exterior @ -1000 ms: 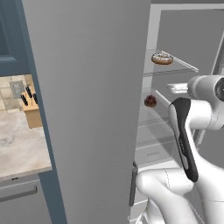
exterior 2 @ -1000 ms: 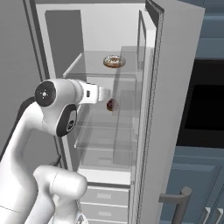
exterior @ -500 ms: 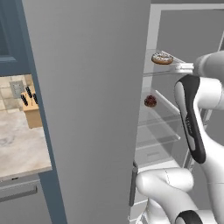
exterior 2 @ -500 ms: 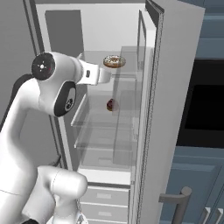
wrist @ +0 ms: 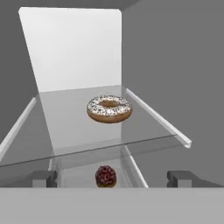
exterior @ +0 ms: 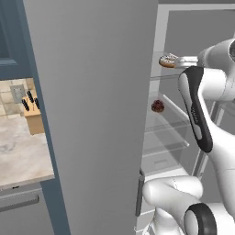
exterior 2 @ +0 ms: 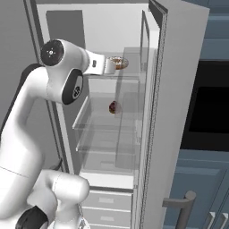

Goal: Take the donut and cake from the fridge and place them on the empty tray on the dining counter.

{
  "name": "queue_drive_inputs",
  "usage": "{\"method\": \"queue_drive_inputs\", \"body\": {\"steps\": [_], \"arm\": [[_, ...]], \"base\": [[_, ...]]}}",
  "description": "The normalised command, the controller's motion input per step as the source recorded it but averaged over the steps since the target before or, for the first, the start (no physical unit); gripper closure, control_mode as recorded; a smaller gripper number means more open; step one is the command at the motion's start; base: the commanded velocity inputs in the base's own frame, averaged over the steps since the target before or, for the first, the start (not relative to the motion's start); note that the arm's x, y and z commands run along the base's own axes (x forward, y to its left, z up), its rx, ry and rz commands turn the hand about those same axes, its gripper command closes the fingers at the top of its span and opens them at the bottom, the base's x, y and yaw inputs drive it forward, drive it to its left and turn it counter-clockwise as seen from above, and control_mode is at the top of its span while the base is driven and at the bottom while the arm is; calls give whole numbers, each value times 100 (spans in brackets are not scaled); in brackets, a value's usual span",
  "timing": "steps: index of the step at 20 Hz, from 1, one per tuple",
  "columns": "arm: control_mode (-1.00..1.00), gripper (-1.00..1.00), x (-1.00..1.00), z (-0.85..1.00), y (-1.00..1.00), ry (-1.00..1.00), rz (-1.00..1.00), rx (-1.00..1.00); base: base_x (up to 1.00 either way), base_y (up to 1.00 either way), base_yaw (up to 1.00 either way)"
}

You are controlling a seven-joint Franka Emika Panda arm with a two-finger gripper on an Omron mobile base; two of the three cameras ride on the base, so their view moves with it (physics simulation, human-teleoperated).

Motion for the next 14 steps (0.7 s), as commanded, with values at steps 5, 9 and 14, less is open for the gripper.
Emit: {"method": "queue_drive_inputs", "body": {"steps": [5,9,14], "arm": [[-100,-100,41,0,0,1,5,0],[-100,-100,34,0,0,13,13,0],[-100,-100,40,0,0,5,2,0]], "base": [[0,0,0],[0,0,0],[0,0,0]]}}
